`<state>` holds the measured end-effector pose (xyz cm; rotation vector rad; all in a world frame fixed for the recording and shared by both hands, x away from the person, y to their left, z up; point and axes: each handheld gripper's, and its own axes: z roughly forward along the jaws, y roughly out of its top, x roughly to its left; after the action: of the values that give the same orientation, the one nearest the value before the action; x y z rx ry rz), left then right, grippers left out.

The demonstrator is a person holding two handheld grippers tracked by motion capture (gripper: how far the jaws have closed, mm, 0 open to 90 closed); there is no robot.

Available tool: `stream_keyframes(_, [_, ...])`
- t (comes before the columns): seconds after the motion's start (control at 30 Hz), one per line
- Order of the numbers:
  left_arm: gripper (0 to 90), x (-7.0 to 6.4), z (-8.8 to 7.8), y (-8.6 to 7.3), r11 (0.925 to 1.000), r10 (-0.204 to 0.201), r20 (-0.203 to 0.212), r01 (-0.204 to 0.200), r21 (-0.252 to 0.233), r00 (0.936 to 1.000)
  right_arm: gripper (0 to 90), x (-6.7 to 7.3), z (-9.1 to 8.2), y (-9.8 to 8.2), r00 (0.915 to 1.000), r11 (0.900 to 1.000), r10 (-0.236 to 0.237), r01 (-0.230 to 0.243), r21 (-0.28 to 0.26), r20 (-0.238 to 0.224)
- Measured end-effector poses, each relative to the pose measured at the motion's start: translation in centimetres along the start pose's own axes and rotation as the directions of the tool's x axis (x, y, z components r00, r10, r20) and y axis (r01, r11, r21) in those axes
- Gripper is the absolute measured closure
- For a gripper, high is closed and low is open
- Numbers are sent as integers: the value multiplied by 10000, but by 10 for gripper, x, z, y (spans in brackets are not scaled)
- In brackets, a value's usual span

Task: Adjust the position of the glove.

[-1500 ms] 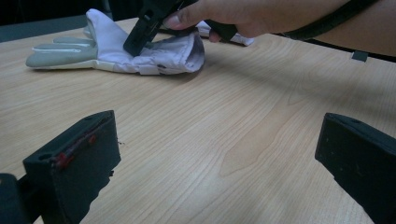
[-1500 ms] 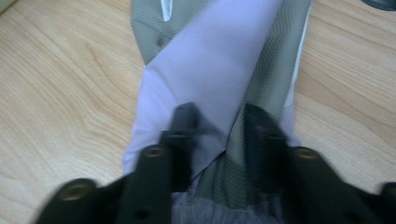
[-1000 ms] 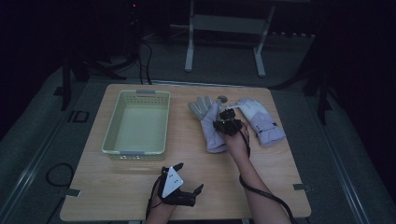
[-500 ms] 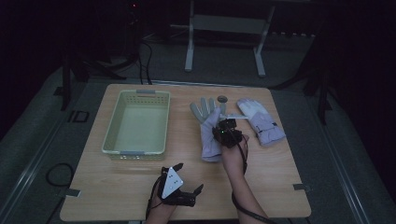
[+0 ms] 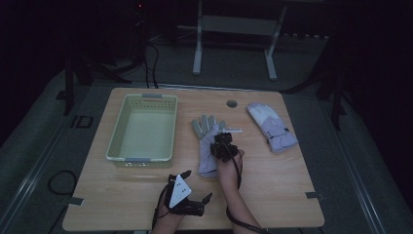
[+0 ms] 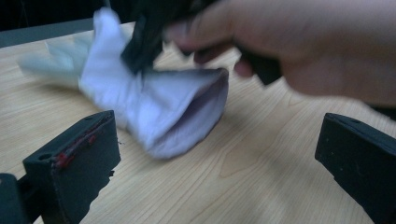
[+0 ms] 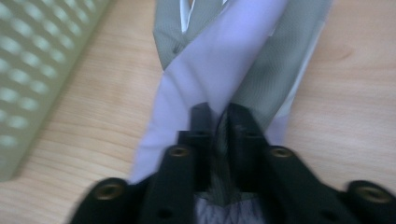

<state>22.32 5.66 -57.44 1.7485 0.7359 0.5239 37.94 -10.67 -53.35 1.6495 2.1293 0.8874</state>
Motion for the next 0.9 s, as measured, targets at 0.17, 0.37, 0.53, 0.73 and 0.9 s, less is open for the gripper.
stream_keyframes(0.17, [0,0,0,0,10000,23,14,-23,10,10000,681,-2,6,-6,9996,9993,280,-278,-256,103])
stream_keyframes(0.37, [0,0,0,0,10000,11,10,-11,20,10000,568,-4,1,-4,9988,9984,463,-468,-305,-178])
stream_keyframes(0.53, [0,0,0,0,10000,12,11,-12,22,10000,534,-10,-6,-1,9995,9996,-55,47,-270,-315])
stream_keyframes(0.73, [0,0,0,0,10000,0,17,0,34,10000,506,-23,-15,4,9951,9961,-795,771,-421,-596])
stream_keyframes(0.9, [0,0,0,0,10000,2,5,-2,43,10000,487,-35,-24,7,9896,9918,-1209,1172,-509,-778])
